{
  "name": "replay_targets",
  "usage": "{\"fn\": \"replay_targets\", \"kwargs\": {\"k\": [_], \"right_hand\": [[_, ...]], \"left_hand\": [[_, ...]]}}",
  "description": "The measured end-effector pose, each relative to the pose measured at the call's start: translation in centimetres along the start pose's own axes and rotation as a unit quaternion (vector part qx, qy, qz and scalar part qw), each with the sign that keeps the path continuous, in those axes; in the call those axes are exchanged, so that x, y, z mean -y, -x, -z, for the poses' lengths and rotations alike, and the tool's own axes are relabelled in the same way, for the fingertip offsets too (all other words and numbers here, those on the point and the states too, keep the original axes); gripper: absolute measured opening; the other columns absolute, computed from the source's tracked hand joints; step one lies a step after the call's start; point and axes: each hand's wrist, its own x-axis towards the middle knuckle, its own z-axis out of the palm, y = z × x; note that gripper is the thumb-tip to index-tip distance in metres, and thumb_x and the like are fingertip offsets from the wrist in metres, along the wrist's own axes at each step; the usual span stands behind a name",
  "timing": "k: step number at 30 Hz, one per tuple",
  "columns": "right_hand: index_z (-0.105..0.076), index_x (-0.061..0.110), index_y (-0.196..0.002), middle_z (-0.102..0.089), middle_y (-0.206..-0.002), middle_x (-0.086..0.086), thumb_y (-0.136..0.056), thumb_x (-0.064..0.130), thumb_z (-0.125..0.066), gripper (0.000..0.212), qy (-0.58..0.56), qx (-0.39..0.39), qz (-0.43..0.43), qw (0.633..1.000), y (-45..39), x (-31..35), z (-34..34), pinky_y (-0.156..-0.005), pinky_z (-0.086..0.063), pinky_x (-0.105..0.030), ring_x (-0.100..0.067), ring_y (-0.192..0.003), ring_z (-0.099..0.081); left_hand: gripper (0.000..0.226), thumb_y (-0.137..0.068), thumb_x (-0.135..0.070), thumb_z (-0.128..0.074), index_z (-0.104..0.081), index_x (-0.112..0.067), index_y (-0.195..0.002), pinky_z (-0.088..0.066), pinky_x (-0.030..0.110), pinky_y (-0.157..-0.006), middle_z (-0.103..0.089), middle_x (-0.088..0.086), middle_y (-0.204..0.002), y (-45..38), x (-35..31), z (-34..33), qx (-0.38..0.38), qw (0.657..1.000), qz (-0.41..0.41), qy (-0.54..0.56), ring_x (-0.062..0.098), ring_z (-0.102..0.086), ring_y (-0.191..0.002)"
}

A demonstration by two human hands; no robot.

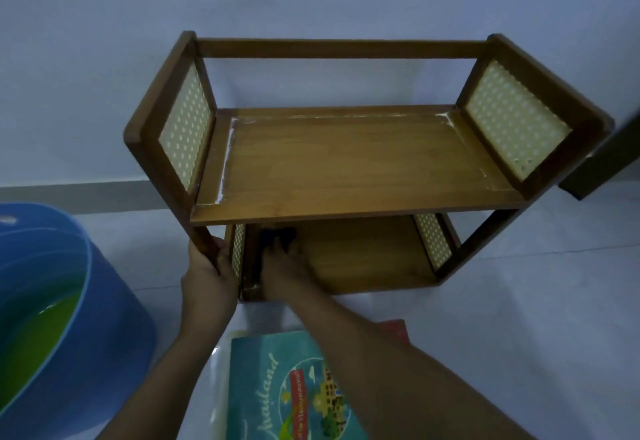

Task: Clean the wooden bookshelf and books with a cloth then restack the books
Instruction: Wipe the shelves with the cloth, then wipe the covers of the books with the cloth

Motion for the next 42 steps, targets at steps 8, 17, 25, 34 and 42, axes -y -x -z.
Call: {"fn": "replay_targets", "kwargs": {"k": [8,17,25,34,42], "right_hand": [[-0.023,0.019,-0.149,-0.01,-0.16,-0.004,-0.092,0.024,-0.052,0.064,0.11,-0.029,0.049,0.992,5.8,-4.1,-0.7,-0.117,-0.016,-0.043,-0.034,-0.145,-0.006],[-0.033,0.013,-0.145,-0.034,-0.15,-0.009,-0.095,0.022,-0.048,0.052,-0.057,-0.079,-0.153,0.983,8.7,-20.5,1.8,-0.105,-0.037,-0.035,-0.028,-0.132,-0.04],[-0.059,-0.006,-0.087,-0.056,-0.072,-0.015,-0.091,-0.002,-0.042,0.018,-0.379,-0.235,-0.118,0.887,12.7,-14.4,6.8,-0.056,-0.033,-0.028,-0.026,-0.066,-0.054],[-0.058,0.029,-0.1,-0.065,-0.086,-0.001,-0.087,0.002,-0.048,0.031,-0.451,-0.207,-0.03,0.867,25.8,-6.4,3.4,-0.056,-0.043,-0.018,-0.016,-0.073,-0.06],[-0.057,0.026,-0.118,-0.063,-0.11,0.002,-0.084,0.012,-0.046,0.039,-0.397,-0.213,-0.066,0.89,28.5,-5.6,-1.2,-0.081,-0.05,-0.025,-0.012,-0.098,-0.06]], "left_hand": [[0.01,-0.099,-0.014,-0.039,-0.043,-0.017,-0.108,-0.045,0.03,-0.057,-0.059,0.001,-0.079,0.7,-0.1,0.1,-0.019,1.0,-0.002,-0.013,0.016,-0.059,-0.07],[0.008,-0.099,-0.016,-0.039,-0.043,-0.018,-0.106,-0.043,0.027,-0.054,-0.059,-0.001,-0.077,0.7,-0.2,0.2,-0.018,0.999,-0.003,-0.026,0.014,-0.059,-0.068],[0.021,-0.1,-0.024,-0.038,-0.047,-0.013,-0.116,-0.047,0.035,-0.067,-0.063,0.008,-0.1,0.5,-0.2,1.0,0.025,0.996,0.079,0.024,0.029,-0.061,-0.092],[0.056,-0.098,-0.033,-0.043,-0.028,-0.013,-0.148,-0.032,0.036,-0.108,-0.035,0.008,-0.152,14.4,1.7,5.1,0.123,0.983,0.113,-0.077,0.027,-0.037,-0.137],[0.068,-0.098,-0.038,-0.04,-0.007,-0.011,-0.152,-0.008,0.031,-0.12,-0.003,0.005,-0.161,20.2,5.0,5.2,0.194,0.966,0.11,-0.127,0.017,-0.005,-0.148]]}}
